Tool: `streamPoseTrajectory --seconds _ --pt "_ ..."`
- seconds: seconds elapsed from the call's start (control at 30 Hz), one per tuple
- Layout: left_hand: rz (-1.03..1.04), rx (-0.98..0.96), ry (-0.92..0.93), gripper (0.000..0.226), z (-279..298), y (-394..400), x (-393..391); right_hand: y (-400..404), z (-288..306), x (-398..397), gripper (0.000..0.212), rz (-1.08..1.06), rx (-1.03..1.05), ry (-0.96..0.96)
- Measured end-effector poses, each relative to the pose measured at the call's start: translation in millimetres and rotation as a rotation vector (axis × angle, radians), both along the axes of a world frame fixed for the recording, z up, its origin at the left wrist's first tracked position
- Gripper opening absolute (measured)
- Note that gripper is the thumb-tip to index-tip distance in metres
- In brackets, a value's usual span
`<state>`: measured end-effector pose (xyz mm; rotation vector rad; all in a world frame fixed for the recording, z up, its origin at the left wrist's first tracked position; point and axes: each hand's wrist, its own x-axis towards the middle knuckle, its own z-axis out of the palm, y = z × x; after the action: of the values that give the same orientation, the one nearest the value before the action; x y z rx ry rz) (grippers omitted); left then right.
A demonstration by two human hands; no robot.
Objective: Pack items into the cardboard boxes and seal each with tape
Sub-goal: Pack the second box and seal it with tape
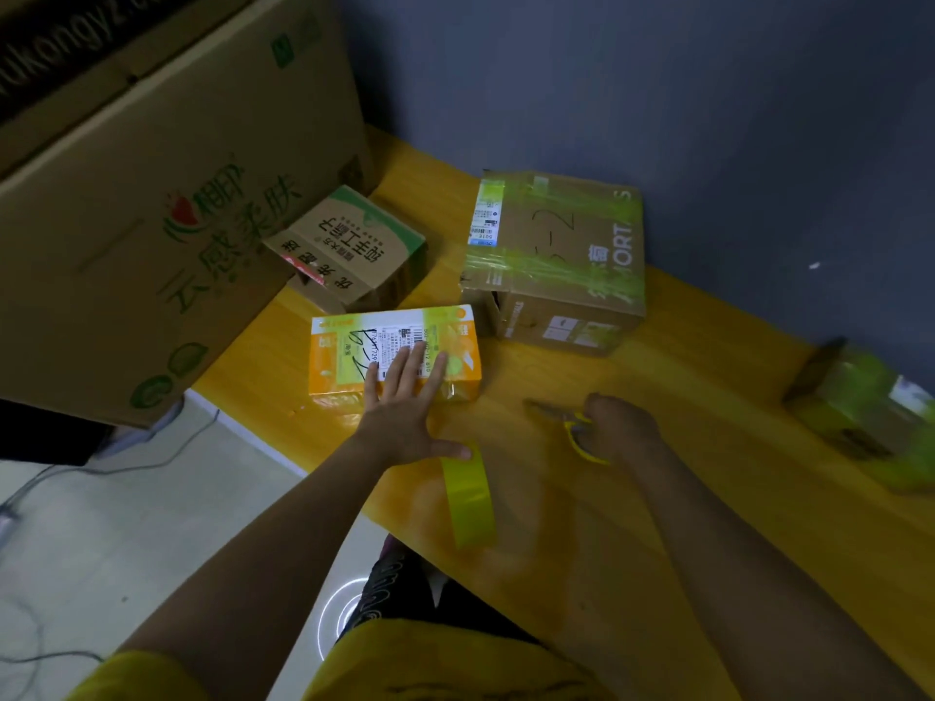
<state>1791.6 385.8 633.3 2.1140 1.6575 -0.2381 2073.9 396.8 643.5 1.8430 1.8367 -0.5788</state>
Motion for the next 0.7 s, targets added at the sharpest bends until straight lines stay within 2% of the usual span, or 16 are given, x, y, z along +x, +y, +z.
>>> streamPoseTrajectory --seconds 0.07,0.13,0.23,0.3,0.33,0.4,0.43,0.5,0.53,0.63,0.7 --pt "-0.006 0.006 0.007 0.141 -0.3 -0.6 0.4 -18.2 -17.6 -7.1 0.039 -0.105 0.148 0.04" --pt "-0.005 0.006 0.011 0.139 0.3 -0.2 0.2 -31.0 -30.7 -17.5 0.035 -0.234 0.174 0.115" --pt "-0.008 -0.003 0.02 0.133 1.8 -0.2 0.6 -41.9 -32.0 -35.4 0.026 -0.26 0.272 0.195" --pt "-0.005 0.002 0.024 0.134 2.3 -1.0 1.2 -52.1 -22.4 -54.6 0.027 -0.335 0.297 0.454" --pt "-0.001 0.002 0.025 0.131 2.1 -1.2 1.7 -57.3 -14.0 -67.0 0.035 -0.414 0.226 0.622" --pt "0.003 0.016 0.039 0.121 3.5 -2.1 3.0 -66.1 -1.5 -87.2 0.037 -0.583 -0.03 0.889" --pt "0.001 0.032 0.05 0.118 4.7 -1.8 3.5 -69.5 1.4 -93.8 0.037 -0.679 -0.148 0.97" --pt "-0.008 0.049 0.063 0.112 6.3 -1.5 3.1 -77.9 2.0 -100.1 0.028 -0.85 -0.255 1.112" --pt "-0.014 0.047 0.065 0.111 7.1 -1.7 3.0 -82.6 2.4 -101.7 0.023 -0.866 -0.242 1.136" --pt "-0.001 0.019 0.053 0.108 6.9 0.0 4.5 -95.8 3.6 -109.1 0.03 -0.831 -0.138 1.114" --pt "0.058 0.046 0.006 0.096 9.8 1.1 9.2 -102.4 11.1 -112.9 0.033 -0.808 -0.05 1.066"
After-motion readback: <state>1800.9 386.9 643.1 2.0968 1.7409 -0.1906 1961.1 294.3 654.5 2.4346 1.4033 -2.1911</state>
